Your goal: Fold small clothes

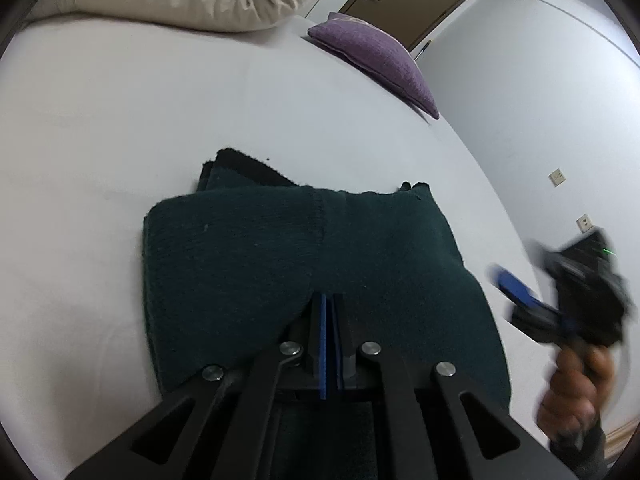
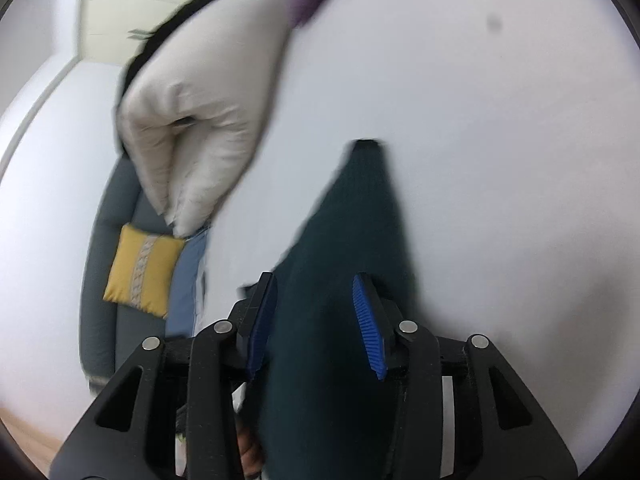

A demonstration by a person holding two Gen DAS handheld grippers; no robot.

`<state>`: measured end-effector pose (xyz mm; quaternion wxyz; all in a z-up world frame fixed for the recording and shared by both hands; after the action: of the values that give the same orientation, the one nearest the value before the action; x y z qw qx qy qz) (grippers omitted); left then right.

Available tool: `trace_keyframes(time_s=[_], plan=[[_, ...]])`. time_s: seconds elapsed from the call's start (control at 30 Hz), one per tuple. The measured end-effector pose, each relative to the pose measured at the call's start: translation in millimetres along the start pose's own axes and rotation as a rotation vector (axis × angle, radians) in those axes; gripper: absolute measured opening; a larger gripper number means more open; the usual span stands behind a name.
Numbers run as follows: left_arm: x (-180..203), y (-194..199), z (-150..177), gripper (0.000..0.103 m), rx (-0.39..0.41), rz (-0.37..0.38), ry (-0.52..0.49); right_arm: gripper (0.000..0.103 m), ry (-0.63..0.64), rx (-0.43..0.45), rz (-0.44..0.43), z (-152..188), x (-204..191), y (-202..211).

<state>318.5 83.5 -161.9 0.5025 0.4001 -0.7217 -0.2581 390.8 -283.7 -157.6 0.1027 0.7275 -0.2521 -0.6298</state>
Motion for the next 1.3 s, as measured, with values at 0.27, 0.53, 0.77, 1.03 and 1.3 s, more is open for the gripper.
trace_keyframes(time_s=[0.27,0.53,0.77,1.03,1.3], plan=[[12,-2,5,0.008,0.014,-0.093,-0.067,0.047,0.18,-0.329,0.041,92,-1,-45],[21,-4,7,0.008,0.038,-0.186,-0.12,0.051,0.188,-0.245,-0.054,107,-5,0],[24,-4,8,0.008,0.045,-0.209,-0.134,0.057,0.147,-0.228,-0.026,114,5,3],[19,56,18,0.054,0.117,-0.159,-0.052,0.081,0.152,-0.018,0.078,95,-5,62],[-37,84,40,0.069,0.034,-0.019,0.107,0.083,0.038,-0.071,0.118,63,36,60]])
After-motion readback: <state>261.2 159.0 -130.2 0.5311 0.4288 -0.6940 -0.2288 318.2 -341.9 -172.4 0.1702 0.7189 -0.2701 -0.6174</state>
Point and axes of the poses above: each gripper's, at about its wrist camera, not at the fingertips, and y roughly against the way its jaws point, x to its right, z to its underside, the point moved 1 cm from there along -y, roughly the way its jaws point, and after that the axes turned 11 degrees about -x, right-handed, at the moved point
